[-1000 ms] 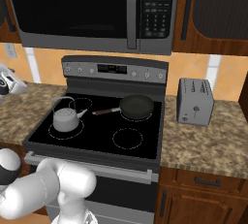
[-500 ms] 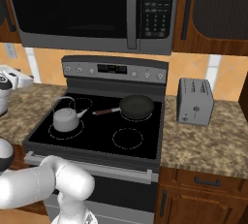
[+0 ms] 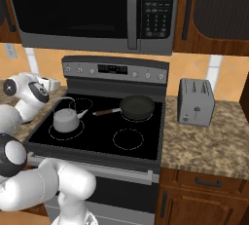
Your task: Pick the kettle from the counter and place it on a stove burner. Then turn the burner on.
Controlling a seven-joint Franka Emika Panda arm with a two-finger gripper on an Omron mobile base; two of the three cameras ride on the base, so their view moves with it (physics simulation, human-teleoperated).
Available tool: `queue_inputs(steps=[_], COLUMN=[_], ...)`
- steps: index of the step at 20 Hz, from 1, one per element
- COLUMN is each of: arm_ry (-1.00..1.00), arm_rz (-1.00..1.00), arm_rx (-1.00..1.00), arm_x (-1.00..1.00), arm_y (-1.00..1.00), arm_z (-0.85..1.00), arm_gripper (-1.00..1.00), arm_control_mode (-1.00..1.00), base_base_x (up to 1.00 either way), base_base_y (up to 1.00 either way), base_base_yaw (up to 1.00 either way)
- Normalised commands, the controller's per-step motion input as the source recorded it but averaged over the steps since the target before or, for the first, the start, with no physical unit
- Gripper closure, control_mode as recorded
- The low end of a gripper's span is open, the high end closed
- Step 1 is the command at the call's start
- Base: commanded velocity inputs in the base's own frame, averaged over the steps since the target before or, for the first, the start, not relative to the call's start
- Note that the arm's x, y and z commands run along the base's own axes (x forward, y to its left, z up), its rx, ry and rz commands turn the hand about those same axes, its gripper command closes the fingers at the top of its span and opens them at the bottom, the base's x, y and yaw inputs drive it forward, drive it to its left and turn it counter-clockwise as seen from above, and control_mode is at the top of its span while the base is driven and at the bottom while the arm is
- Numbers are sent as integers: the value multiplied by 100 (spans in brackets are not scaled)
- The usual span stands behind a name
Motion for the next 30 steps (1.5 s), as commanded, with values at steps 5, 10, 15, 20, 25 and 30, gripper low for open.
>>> queue_inputs(steps=[5,10,15,20,25,30], arm_ry=[1,5,12,3,0,0], arm_rz=[1,0,0,0,0,0], arm_rx=[0,-1,-10,-4,0,0], arm_x=[16,27,25,3,0,3], arm_y=[-4,11,53,26,0,0], arm_z=[0,3,0,0,0,0], arm_gripper=[-100,-100,-100,-100,-100,-100], arm_control_mode=[-100,-100,-100,-100,-100,-100], base_base_x=[0,0,0,0,0,0], base_base_y=[0,0,0,0,0,0], base_base_yaw=[0,0,0,0,0,0])
